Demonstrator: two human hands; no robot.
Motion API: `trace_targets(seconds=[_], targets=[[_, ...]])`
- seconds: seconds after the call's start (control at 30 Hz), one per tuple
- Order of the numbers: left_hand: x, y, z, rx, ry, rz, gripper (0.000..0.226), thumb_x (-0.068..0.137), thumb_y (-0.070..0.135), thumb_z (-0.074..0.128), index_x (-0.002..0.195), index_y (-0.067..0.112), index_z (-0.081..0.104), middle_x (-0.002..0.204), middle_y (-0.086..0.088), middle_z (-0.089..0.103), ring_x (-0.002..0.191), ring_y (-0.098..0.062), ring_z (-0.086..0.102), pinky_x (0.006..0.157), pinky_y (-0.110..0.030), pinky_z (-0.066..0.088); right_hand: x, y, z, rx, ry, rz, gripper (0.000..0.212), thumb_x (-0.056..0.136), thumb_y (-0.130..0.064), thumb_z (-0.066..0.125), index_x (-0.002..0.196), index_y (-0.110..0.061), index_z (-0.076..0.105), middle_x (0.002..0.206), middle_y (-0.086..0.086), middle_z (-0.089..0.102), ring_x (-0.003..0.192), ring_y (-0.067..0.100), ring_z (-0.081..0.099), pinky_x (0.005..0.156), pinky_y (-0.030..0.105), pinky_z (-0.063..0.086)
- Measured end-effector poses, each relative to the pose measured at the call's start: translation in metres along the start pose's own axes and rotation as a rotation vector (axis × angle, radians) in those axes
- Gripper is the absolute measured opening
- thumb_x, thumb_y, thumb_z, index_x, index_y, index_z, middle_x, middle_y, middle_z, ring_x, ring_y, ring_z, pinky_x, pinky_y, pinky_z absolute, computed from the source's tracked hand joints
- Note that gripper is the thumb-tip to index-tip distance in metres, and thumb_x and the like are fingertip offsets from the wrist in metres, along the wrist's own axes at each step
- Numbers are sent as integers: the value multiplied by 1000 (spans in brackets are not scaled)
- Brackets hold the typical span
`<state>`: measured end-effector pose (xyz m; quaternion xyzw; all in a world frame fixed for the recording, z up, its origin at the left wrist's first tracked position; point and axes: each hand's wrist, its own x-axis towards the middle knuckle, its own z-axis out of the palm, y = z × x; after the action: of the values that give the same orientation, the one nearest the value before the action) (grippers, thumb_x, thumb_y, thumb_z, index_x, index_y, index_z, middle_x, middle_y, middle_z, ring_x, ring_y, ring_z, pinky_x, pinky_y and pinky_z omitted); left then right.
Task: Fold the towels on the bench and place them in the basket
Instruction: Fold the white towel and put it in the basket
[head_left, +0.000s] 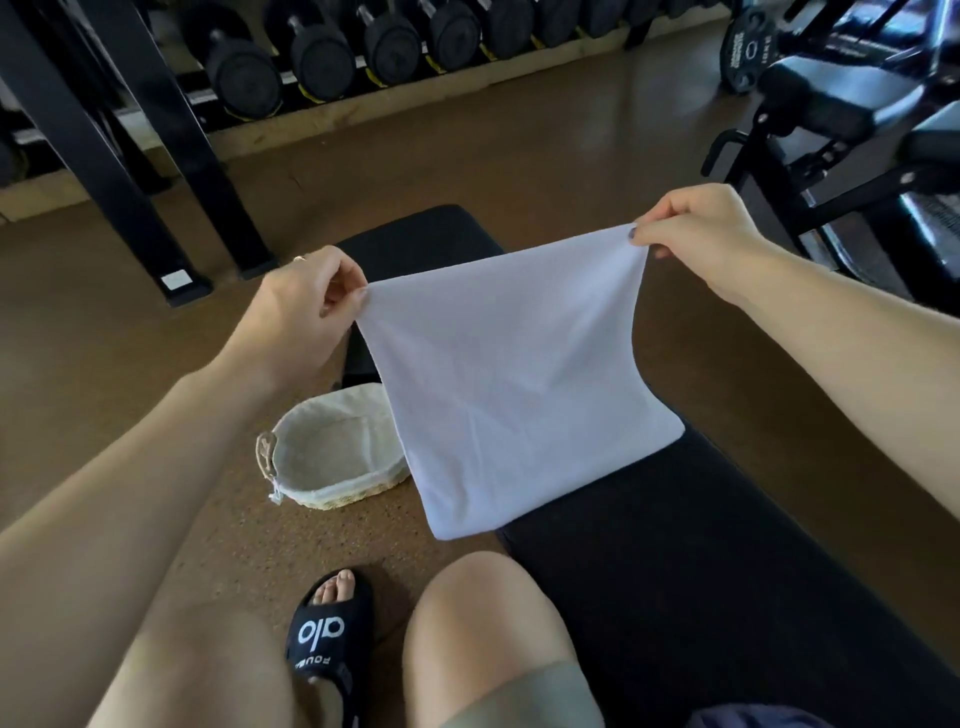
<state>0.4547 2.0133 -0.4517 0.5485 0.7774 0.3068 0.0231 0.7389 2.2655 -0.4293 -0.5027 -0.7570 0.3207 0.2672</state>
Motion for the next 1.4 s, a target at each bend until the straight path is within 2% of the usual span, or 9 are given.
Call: trace_targets(seconds=[0.07, 0.17, 0.4, 0.57, 0.67, 0.77, 0.93, 1.13, 1.4], targets=[[-2, 10, -19, 52, -29, 56, 3, 101, 19, 60, 102, 16, 62, 90, 5, 61, 88, -17, 61, 78, -32, 51, -17, -7, -16, -9, 10, -48, 4, 91, -15, 73, 88, -13, 75, 101, 5, 72, 92, 20, 67, 77, 23, 51], [-5, 22, -41, 115, -55, 108, 2, 100, 17, 62, 100, 18, 61, 94, 3, 63, 88, -14, 61, 78, -26, 46, -37, -13, -33, -37, 41, -133, 6, 91, -16, 73, 92, -11, 75, 95, 6, 72, 89, 19, 68, 81, 28, 55], [-18, 44, -72, 184, 29, 197, 5, 97, 11, 64, 101, 13, 64, 97, -3, 65, 89, -18, 63, 81, -33, 52, -60, -15, -59, -90, 103, -273, 5, 89, -19, 74, 86, -17, 71, 92, 2, 73, 88, 18, 68, 86, 36, 58], [-17, 54, -84, 218, 97, 225, 8, 94, 8, 65, 96, 15, 63, 94, -4, 67, 88, -22, 65, 81, -38, 54, -63, -21, -69, -51, 125, -334, 16, 84, -16, 76, 92, -17, 62, 91, 7, 72, 79, 17, 65, 79, 33, 54], [-16, 55, -89, 239, 107, 236, 11, 94, 8, 63, 100, 17, 61, 94, -5, 67, 88, -25, 65, 81, -47, 57, -66, -28, -74, -71, 61, -326, 22, 87, -11, 72, 108, -17, 70, 87, 4, 73, 71, 12, 67, 78, 27, 56], [-12, 58, -92, 342, 107, 260, 25, 94, 6, 58, 115, 16, 67, 103, -6, 67, 93, -29, 63, 81, -50, 55, -72, -39, -76, -187, -17, -313, 20, 92, -8, 66, 105, -18, 76, 78, 4, 73, 67, 12, 70, 69, 21, 53], [-7, 57, -94, 449, 127, 195, 25, 93, 6, 55, 105, 15, 75, 103, -9, 65, 93, -35, 59, 72, -47, 50, -76, -55, -75, -291, -67, -369, 23, 95, 0, 56, 97, -17, 71, 76, 1, 75, 63, 5, 72, 75, 25, 59], [4, 51, -94, 461, 155, 147, 22, 92, 6, 55, 104, 13, 72, 103, -11, 64, 93, -36, 61, 70, -48, 51, -66, -64, -66, -196, -36, -366, 18, 97, 0, 52, 98, -12, 66, 76, 6, 74, 62, 9, 74, 71, 28, 59], [34, 34, -85, 450, 53, 122, 19, 93, 13, 58, 106, 20, 71, 108, -7, 66, 98, -33, 62, 75, -49, 53, -40, -61, -56, -162, -113, -262, 10, 101, -5, 55, 103, -7, 64, 80, 12, 74, 62, 13, 75, 55, 15, 54]])
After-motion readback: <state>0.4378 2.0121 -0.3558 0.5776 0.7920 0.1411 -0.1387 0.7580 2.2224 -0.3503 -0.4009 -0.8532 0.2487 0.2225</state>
